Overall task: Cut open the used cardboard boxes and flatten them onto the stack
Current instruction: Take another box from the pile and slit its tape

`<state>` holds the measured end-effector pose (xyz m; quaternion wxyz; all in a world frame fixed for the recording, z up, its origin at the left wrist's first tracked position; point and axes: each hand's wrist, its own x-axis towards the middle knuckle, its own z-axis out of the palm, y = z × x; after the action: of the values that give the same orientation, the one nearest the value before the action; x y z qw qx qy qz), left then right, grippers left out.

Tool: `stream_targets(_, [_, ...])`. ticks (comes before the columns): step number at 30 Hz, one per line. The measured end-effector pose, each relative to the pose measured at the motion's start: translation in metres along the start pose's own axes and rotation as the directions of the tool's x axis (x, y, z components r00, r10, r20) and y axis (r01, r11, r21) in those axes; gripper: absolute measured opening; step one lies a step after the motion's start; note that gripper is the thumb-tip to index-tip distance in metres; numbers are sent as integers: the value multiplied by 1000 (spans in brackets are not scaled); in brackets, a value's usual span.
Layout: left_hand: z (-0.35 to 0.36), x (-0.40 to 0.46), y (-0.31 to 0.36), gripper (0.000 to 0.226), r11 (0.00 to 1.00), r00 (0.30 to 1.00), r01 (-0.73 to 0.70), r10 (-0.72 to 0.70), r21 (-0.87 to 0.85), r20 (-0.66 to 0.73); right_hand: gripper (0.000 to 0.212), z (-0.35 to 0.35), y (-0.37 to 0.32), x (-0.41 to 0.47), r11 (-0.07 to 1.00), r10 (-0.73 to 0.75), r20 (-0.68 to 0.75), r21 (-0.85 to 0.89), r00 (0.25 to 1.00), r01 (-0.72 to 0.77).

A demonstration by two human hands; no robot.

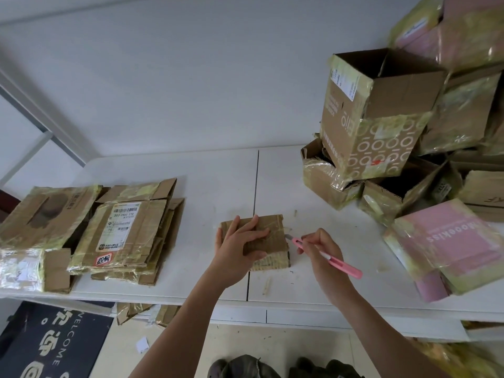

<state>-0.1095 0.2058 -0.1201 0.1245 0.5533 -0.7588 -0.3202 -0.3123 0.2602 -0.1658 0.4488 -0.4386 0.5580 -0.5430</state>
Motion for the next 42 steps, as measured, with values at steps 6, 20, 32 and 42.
stream_targets(6, [-1,-1,1,51,1000,1000,-11,11,-2,-10,15,-16,-8,-3,1000,8,29,2,1000,-8])
stream_targets(20, [0,-1,-1,50,1000,1000,-6,5,-25,-23,16,7,-9,16,998,39,-42,43,998,-37])
stream_targets(32, [-4,-1,6,50,982,996,46,-31,186,-83,13,-29,-20,10,993,-40,118,-103,992,53])
stream_targets(42, [-22,-2,-2,40,946,927,318,-295,67,-230,37,-32,6,45,125,12,332,-936,943,328])
